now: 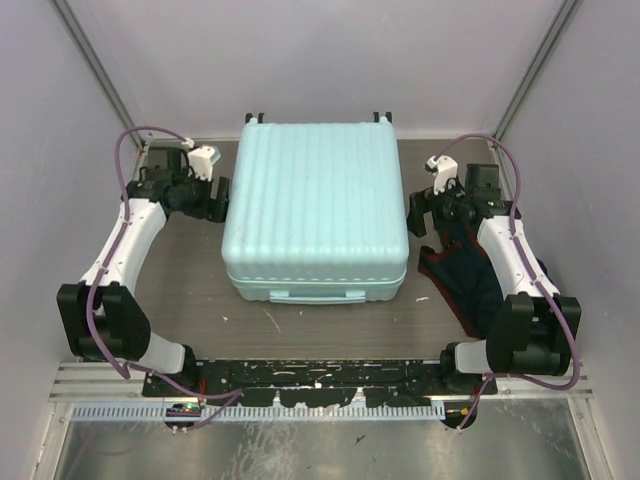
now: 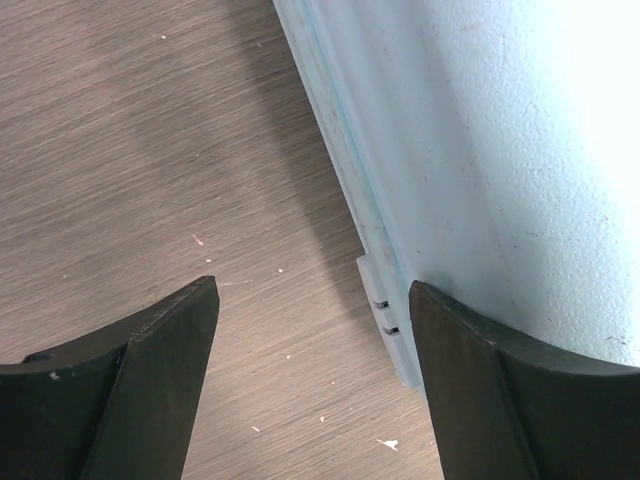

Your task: Pack the luggage

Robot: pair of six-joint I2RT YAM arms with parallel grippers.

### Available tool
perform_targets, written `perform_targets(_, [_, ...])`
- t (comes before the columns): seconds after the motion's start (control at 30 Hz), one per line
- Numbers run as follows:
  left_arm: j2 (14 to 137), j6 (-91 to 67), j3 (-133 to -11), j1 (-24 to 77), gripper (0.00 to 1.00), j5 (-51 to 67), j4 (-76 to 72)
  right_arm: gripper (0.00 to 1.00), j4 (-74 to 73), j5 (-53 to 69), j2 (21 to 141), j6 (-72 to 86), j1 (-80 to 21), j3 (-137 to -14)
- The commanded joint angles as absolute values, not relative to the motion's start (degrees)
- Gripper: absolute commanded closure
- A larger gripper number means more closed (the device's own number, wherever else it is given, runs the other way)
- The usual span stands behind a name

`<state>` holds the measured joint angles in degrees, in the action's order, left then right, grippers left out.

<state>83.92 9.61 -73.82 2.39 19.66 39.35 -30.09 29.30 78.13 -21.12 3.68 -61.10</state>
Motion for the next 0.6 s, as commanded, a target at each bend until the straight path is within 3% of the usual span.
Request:
perform_targets(0.0, [81.3, 8.0, -75.2, 9.9, 0.2, 26.6, 41.4, 0.0, -29.5, 30.8, 76.8, -21.6, 4.1, -62.5])
perform_targets(0.13, [80.9, 7.0, -76.8, 9.7, 0.14, 22.0, 42.1, 0.0, -29.5, 31.7, 76.3, -20.6, 4.6, -63.5])
perform_targets(0.23, [82.5, 7.7, -81.8, 6.3, 0.01, 20.8, 45.5, 0.0, -30.1, 32.5, 75.8, -20.1, 5.9, -64.9])
perform_targets(0.57, [94.2, 8.0, -113.0, -3.2, 0.02, 16.9, 66.1, 0.0, -34.0, 40.3, 78.3, -14.8, 17.0, -78.9])
